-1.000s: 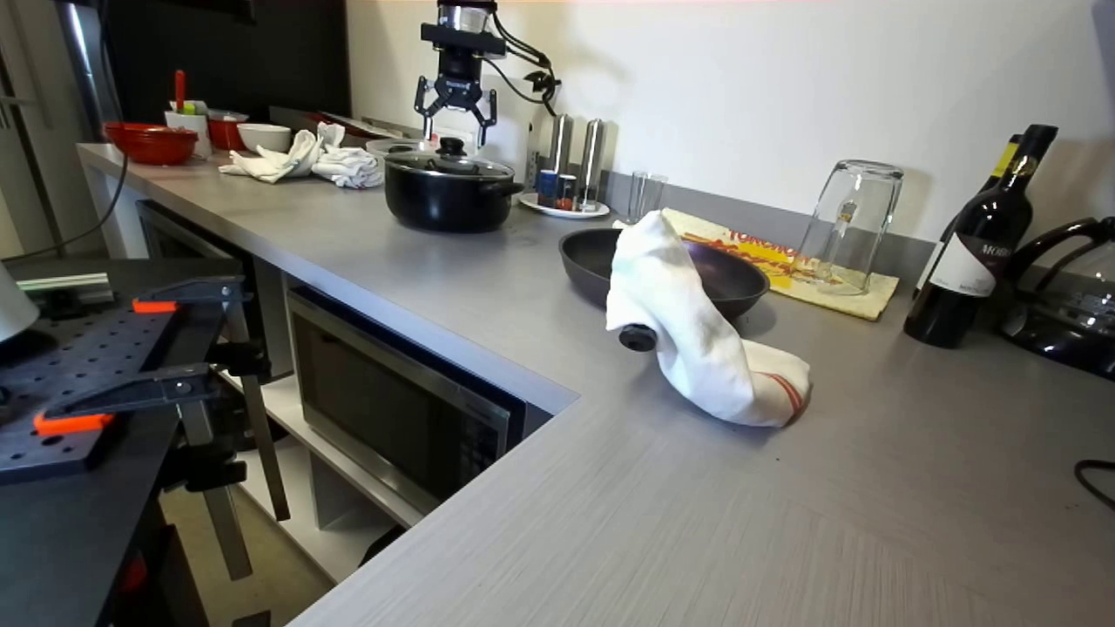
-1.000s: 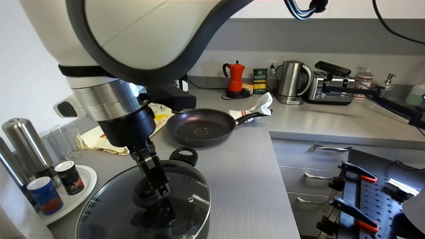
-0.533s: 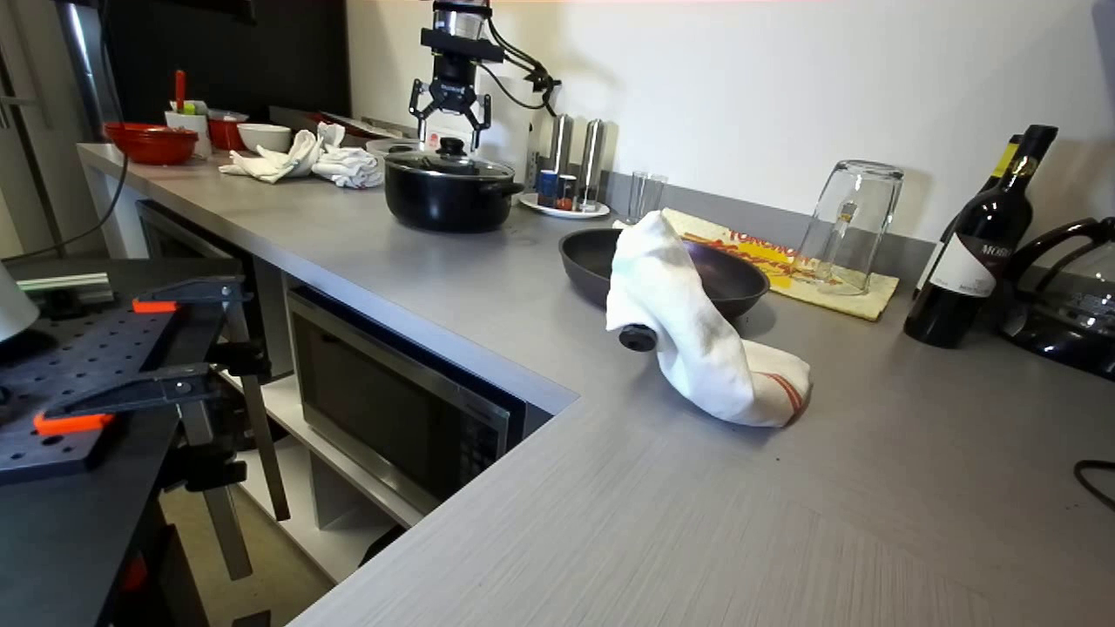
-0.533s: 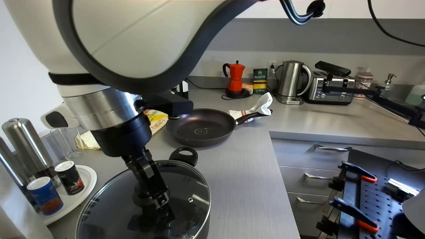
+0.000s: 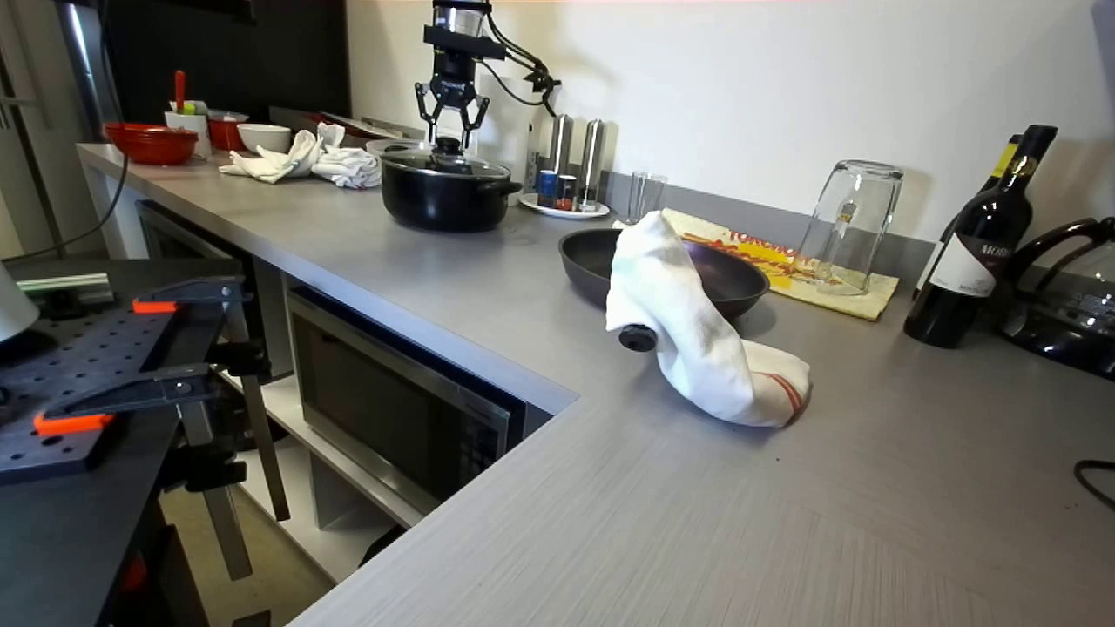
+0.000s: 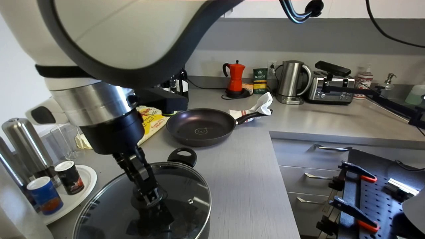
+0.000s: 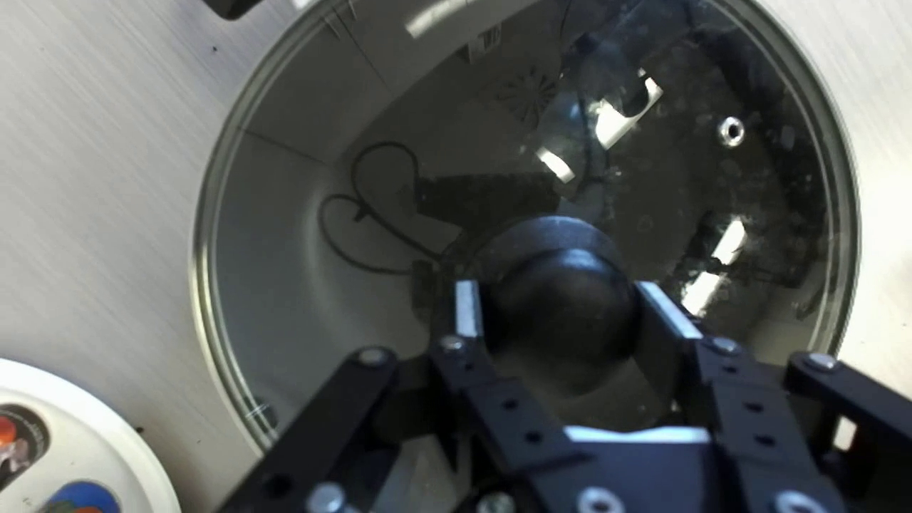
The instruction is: Put the lid on the counter
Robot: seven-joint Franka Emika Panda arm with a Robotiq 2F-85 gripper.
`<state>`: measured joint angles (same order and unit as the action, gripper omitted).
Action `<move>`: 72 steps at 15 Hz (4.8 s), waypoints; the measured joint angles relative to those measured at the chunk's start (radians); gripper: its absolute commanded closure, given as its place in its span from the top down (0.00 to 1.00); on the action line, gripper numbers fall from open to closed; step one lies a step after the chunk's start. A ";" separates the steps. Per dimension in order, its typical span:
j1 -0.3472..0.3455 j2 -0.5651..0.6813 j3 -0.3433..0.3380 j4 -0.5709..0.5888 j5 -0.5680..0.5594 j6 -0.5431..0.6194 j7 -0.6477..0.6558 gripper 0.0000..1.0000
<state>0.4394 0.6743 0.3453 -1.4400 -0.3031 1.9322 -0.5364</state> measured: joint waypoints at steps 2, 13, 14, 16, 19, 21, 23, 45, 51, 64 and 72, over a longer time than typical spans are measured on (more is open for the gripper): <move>0.001 0.001 0.000 0.002 0.000 0.000 0.000 0.25; 0.004 -0.025 -0.004 0.002 -0.002 -0.004 0.034 0.25; 0.006 -0.034 -0.006 0.002 -0.002 -0.005 0.044 0.25; 0.007 -0.053 -0.010 0.002 -0.002 -0.011 0.062 0.25; 0.006 -0.076 -0.023 0.000 -0.003 -0.027 0.083 0.25; 0.004 -0.081 -0.034 0.000 -0.003 -0.037 0.092 0.25; 0.000 -0.083 -0.044 -0.002 -0.002 -0.045 0.106 0.25; -0.302 -0.470 -0.133 -0.627 0.212 0.244 0.236 0.25; -0.350 -0.541 -0.183 -0.809 0.244 0.356 0.238 0.25; -0.349 -0.405 -0.188 -0.877 0.274 0.569 0.243 0.25; -0.323 -0.317 -0.182 -0.809 0.262 0.581 0.271 0.77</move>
<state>0.1160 0.3575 0.1631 -2.2487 -0.0410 2.5135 -0.2652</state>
